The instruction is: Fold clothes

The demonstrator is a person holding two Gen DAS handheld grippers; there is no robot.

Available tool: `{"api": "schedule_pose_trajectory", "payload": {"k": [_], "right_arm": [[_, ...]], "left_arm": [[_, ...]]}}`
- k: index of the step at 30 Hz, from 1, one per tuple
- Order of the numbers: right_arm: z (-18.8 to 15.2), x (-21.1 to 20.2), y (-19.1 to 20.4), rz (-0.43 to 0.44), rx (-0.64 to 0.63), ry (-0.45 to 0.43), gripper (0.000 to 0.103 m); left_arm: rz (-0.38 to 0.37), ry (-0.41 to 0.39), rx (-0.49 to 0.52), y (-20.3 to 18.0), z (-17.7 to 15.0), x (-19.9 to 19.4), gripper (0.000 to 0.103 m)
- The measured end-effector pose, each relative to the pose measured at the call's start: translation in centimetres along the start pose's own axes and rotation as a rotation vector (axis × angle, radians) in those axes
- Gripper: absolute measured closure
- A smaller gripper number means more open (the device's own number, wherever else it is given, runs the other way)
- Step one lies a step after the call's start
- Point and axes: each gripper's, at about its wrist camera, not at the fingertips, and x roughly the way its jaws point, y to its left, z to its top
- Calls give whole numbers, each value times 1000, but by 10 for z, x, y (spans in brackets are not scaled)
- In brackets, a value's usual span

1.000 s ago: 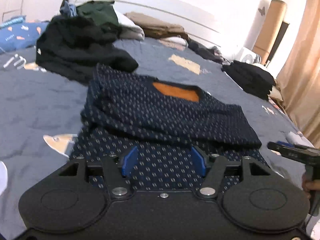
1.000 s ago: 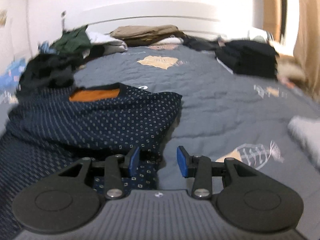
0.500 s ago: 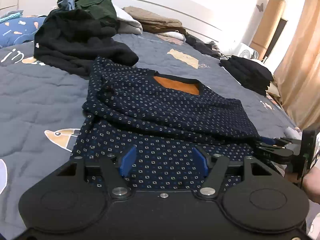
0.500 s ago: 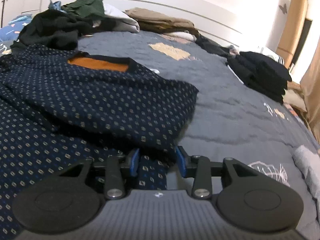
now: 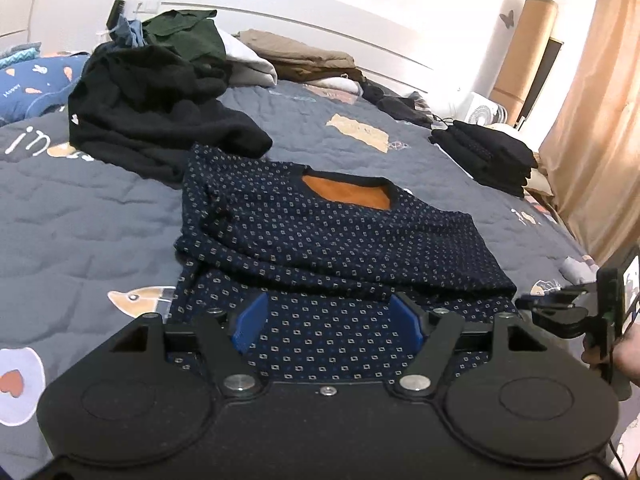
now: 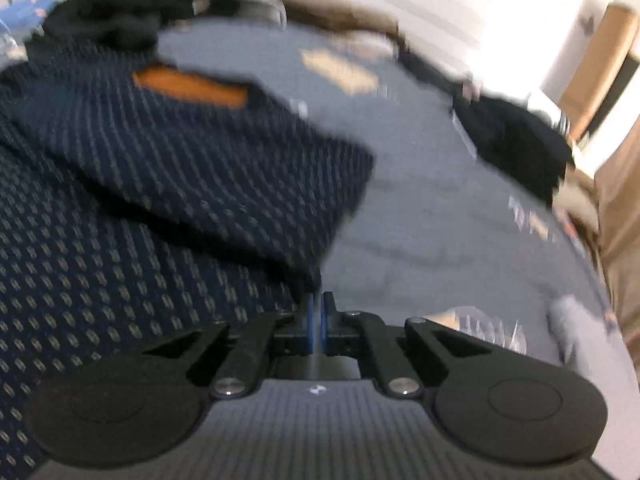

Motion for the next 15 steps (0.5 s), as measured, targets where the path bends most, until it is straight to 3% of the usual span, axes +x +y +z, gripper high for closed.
{"api": "schedule_pose_trajectory", "payload": {"k": [2,6,8,10,13,15], "right_arm": [[-1,-3,-5,37,26,20,99],[4,-23,-17,185,173,-36,93],[10,-23,-21,308,285,-34,82],[12,-14,-20,455,408,-16,64],[17,5,-5,571,481,41,63],[20,18,6,576,490,60,63]], "left_arm": [[1,0,-3,3,-1,2,35],[7,8,-11,8,-3,10,34],[10,24,-9,7,-3,16,34],[1,30,0,5,-5,21,34],[0,39,8,2,-9,24,34],[-2,45,14,1,-11,27,34]]}}
